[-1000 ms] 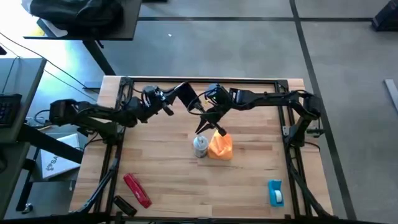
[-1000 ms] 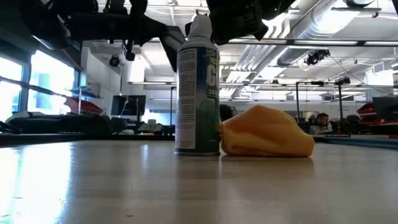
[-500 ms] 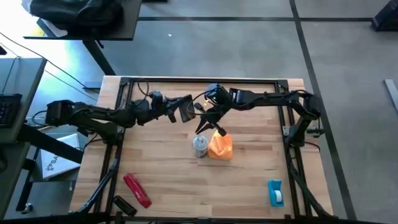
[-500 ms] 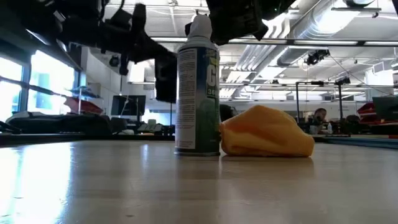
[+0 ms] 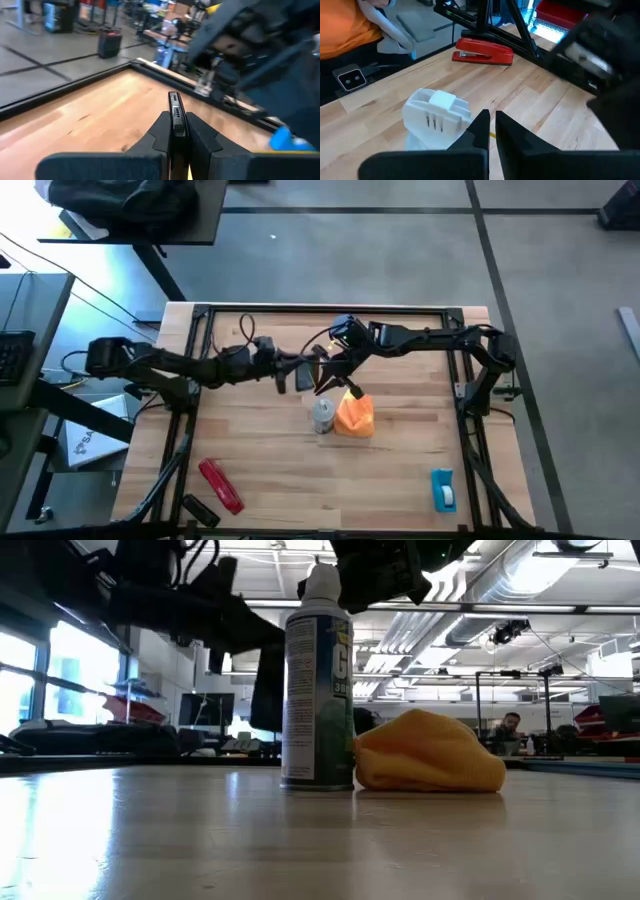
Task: Apply microfiber cloth
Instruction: Spray the front and back of the black cellphone using the white spray bottle
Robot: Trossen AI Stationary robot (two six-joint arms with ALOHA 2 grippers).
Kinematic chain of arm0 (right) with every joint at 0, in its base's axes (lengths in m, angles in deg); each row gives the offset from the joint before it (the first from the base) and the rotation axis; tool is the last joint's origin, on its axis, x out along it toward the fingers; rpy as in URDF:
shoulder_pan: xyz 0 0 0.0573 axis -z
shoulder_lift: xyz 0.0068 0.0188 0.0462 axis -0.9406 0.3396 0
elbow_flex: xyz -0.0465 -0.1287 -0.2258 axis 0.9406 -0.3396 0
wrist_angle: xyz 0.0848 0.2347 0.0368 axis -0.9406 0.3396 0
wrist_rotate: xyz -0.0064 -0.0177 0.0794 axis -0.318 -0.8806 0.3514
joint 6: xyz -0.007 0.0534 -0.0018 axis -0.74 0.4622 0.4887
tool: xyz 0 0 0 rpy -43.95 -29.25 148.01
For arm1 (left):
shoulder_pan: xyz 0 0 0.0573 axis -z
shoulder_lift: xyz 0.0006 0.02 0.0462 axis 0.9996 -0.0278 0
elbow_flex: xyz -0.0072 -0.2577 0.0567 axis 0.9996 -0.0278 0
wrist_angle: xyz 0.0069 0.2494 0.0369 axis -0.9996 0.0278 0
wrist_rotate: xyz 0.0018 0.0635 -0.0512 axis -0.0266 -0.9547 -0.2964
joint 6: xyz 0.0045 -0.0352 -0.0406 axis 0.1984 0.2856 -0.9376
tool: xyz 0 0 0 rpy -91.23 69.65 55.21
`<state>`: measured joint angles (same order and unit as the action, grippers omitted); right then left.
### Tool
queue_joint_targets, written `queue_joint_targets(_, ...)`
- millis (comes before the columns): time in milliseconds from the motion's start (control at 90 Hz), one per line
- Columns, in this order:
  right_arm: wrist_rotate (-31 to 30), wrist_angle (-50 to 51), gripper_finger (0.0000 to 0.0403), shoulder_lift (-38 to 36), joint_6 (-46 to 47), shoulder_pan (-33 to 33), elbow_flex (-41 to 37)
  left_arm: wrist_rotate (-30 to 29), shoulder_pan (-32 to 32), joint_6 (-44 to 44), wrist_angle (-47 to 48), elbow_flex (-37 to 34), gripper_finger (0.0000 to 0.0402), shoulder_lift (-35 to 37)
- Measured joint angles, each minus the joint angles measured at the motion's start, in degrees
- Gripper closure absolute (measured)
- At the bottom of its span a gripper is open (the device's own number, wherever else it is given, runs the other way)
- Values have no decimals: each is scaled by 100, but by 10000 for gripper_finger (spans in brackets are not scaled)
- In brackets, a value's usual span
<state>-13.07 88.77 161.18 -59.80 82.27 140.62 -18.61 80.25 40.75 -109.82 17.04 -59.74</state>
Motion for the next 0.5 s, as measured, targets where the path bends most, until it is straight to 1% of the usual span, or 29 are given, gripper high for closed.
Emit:
queue_joint_targets(100, 0, 0, 403, 0, -1, 2, 0, 63, 4, -23, 792, 0, 390, 391)
queue_joint_targets(189, 0, -1, 403, 0, -1, 7, 0, -186, 2, 95, 1394, 0, 390, 712)
queue_joint_targets(256, 0, 0, 403, 0, 15, 11, 0, -406, 0, 117, 1648, -2, 390, 888)
queue_joint_targets(356, 0, 4, 403, 0, 17, 13, 0, -455, -3, 227, 1515, -2, 390, 1025)
queue_joint_targets(500, -17, 4, 403, 0, 15, 15, 0, -222, -69, 305, 862, -2, 390, 1050)
